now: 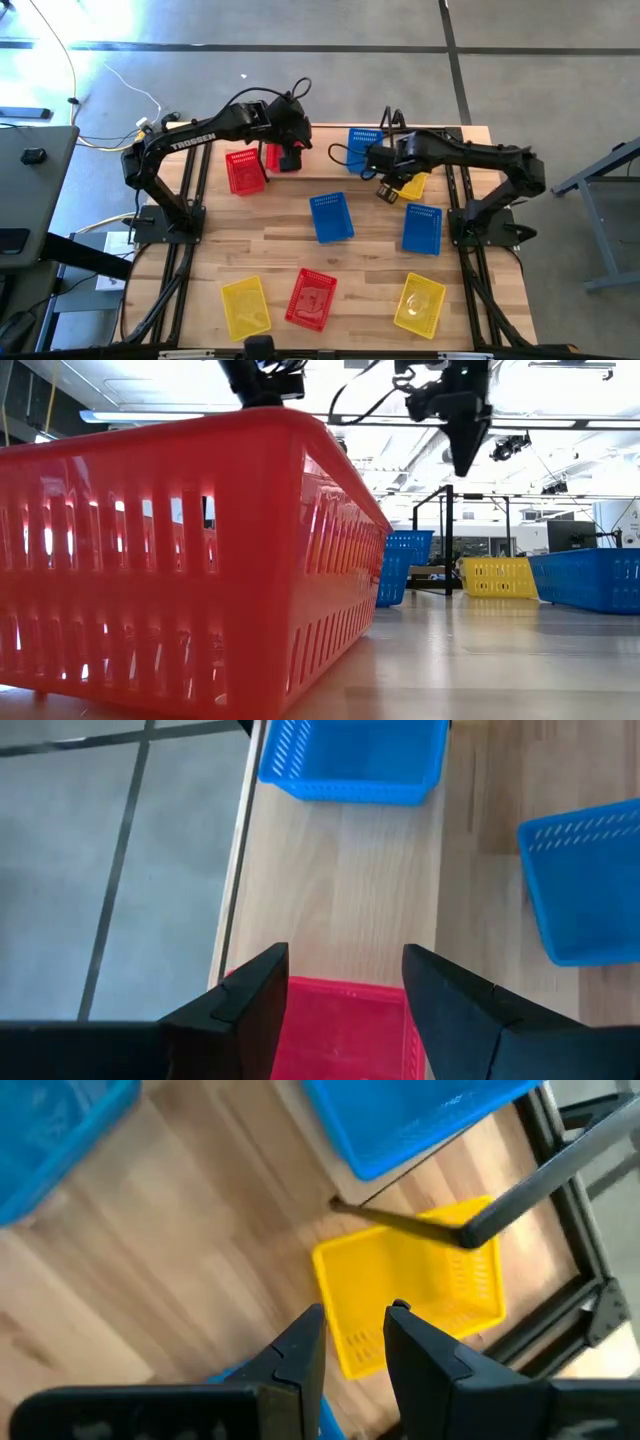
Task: Stack baskets on shelf by color
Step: Put the top right yellow bin on the shelf
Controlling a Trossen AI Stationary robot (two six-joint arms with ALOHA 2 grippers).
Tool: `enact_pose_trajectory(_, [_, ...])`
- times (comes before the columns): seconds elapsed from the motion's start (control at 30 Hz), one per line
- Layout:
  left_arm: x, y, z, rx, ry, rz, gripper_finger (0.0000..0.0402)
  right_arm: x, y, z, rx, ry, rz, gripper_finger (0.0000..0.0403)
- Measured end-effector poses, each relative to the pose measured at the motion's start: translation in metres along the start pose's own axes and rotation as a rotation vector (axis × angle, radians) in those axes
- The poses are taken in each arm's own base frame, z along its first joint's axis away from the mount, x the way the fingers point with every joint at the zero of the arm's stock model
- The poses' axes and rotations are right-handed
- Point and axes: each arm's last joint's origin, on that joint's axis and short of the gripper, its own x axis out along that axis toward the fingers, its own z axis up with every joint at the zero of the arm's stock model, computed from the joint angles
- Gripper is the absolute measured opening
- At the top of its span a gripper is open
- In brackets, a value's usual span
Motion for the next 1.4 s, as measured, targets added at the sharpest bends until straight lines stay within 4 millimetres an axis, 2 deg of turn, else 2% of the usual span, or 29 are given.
enact_pose_trajectory(0.33, [0.0, -0.001, 0.0, -0.036, 0.0, -0.001, 0.0186, -0.002, -0.009, -0.056, -0.012, -0.112, 0.175, 0.0092])
enact_pose_trajectory(0.53, [0.0, -0.001, 0.0, -0.055, 0.0, -0.001, 0.0186, 0.014, -0.01, -0.075, -0.049, -0.267, 0.298, 0.0092])
enact_pose_trajectory(0.67, [0.0, -0.001, 0.001, -0.099, 0.0, -0.002, 0.0186, 0.031, -0.01, -0.086, -0.075, -0.314, 0.289, 0.0092])
enact_pose_trajectory(0.87, [0.0, -0.001, 0.0, -0.119, 0.001, -0.002, 0.0186, 0.058, -0.008, -0.093, -0.103, -0.343, 0.184, 0.0092])
enact_pose_trajectory(1.1, [0.0, -0.001, 0.0, -0.128, 0.001, -0.002, 0.0186, 0.084, -0.006, -0.101, -0.131, -0.321, 0.15, 0.0092])
enact_pose_trajectory(1.4, [0.0, -0.002, 0.0, -0.131, 0.0, -0.004, 0.0186, 0.093, -0.014, -0.098, -0.095, -0.332, 0.109, 0.0092])
